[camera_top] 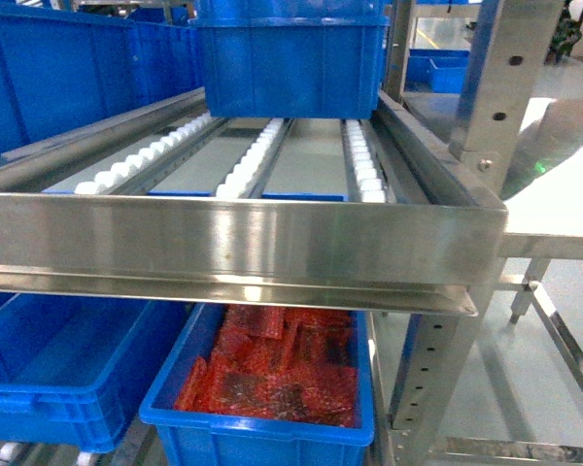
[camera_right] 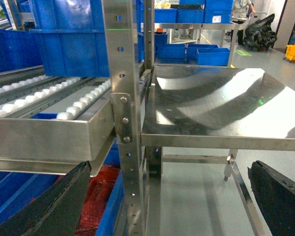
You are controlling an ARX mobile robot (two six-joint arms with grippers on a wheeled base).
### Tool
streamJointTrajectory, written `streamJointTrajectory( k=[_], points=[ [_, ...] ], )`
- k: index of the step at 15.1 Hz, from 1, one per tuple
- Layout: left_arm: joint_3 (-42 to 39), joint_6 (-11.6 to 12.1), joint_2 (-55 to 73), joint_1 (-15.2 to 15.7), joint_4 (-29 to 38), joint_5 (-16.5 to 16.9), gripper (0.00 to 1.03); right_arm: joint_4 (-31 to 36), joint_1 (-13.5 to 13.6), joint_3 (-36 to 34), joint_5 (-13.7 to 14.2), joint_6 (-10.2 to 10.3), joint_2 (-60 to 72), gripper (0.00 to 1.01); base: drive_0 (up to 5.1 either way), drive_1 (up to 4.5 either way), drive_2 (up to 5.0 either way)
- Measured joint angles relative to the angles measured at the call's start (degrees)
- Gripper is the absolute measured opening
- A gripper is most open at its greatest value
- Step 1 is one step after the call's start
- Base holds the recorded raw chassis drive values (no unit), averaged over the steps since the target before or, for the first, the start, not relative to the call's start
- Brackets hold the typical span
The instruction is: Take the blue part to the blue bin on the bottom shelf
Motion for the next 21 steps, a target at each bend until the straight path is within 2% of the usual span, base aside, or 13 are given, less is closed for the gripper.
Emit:
streamJointTrajectory(
  k=[21],
  points=[
    [0.0,0.0,0.0,0.1,-0.1,-0.4,0.44,0.1,0.0,0.0,-0.2,0.0,0.0,0.98,-4.8,3.55,1.2]
  ],
)
